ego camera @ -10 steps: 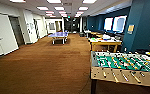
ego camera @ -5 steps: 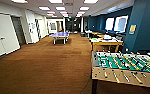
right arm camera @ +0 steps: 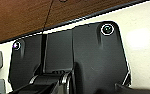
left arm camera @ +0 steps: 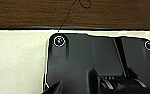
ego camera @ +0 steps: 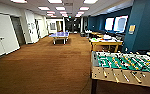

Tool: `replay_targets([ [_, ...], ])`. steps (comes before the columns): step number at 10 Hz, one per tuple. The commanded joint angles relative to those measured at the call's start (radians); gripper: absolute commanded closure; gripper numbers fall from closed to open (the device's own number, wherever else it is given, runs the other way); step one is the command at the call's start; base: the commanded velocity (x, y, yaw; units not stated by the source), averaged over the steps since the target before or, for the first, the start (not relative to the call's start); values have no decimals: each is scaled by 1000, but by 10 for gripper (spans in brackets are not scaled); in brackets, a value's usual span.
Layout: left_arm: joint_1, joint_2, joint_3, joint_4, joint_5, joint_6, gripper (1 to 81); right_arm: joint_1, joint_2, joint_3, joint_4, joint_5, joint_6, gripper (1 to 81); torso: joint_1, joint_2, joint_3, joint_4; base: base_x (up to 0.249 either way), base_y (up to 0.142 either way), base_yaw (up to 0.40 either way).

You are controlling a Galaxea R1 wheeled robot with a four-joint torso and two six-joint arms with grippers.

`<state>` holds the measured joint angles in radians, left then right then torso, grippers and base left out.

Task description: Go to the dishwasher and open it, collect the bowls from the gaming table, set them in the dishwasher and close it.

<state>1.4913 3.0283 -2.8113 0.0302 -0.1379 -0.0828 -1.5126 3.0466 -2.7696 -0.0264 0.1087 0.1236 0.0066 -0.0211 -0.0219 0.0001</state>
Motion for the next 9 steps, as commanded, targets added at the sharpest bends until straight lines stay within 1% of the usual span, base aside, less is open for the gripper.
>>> replay_targets([
  [1,-47,-2,-5,-3,43,-5,10,53,0,-1,-3,-46,1,10,0,0,0,0,0,0,0],
  [7,-47,5,-5,-3,41,-5,10,53,0,-1,-4,-46,1,10,0,0,0,0,0,0,0],
  [9,-47,5,-5,-1,41,-5,10,53,0,-1,-4,-46,1,10,0,0,0,0,92,-71,0],
])
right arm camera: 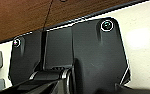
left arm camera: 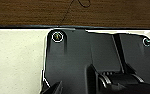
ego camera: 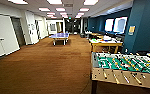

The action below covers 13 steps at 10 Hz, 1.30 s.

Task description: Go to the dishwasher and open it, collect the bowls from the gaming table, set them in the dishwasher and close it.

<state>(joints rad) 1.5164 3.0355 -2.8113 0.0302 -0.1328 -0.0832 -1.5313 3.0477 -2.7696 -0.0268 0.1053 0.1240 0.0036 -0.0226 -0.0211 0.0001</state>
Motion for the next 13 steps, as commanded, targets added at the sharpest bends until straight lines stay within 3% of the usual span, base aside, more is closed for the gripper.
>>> replay_targets([
  [1,-72,-3,-5,-1,36,-4,10,70,-1,-1,-4,-42,0,10,0,0,0,0,110,-88,0],
  [5,-72,-3,-5,-3,36,-4,10,72,-1,-1,-4,-42,0,10,1,0,0,0,115,-96,0],
  [13,-72,-3,-5,-1,36,-4,10,71,-2,-1,-4,-41,0,10,1,1,-1,0,0,0,0],
])
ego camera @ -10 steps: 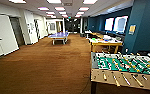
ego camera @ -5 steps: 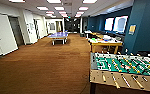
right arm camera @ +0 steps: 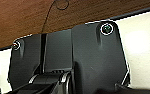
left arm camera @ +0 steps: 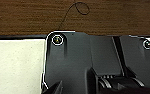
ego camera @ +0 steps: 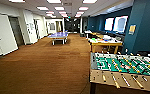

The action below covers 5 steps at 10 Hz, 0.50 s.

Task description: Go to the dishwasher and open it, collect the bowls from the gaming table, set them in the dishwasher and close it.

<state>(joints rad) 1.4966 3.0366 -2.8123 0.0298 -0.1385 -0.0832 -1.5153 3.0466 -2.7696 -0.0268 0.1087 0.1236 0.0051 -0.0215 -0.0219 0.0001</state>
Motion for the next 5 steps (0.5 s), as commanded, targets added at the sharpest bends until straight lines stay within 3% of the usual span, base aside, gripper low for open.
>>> replay_targets([
  [1,-52,-5,-4,-2,42,-4,10,54,-1,-1,-4,-46,1,10,0,0,0,0,0,0,0],
  [5,-52,-7,-4,-2,42,-6,10,54,-1,-1,-4,-44,1,10,0,0,0,0,37,0,0],
])
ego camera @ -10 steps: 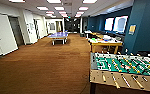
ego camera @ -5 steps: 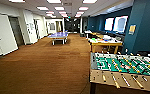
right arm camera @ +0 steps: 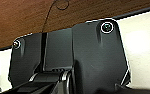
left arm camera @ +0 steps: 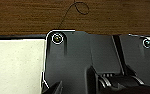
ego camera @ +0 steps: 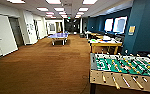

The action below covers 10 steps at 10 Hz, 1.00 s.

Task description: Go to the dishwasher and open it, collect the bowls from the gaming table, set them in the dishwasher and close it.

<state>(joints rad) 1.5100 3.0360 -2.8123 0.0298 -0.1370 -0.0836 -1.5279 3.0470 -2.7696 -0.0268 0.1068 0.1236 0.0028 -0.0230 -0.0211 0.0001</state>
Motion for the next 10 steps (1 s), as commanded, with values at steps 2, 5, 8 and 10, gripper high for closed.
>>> replay_targets([
  [2,-66,-6,-4,-2,40,-5,10,67,-1,-1,-4,-42,1,10,0,0,0,0,104,0,0],
  [5,-66,-6,-4,-4,39,-5,10,65,0,-1,-4,-42,1,10,0,0,0,0,109,0,0],
  [8,-66,-6,-4,-10,40,-11,10,67,0,-1,-4,-42,1,10,0,0,0,0,109,0,0],
  [10,-64,-8,-4,-10,40,-11,10,67,2,-1,-4,-42,1,10,0,0,0,0,109,0,0],
])
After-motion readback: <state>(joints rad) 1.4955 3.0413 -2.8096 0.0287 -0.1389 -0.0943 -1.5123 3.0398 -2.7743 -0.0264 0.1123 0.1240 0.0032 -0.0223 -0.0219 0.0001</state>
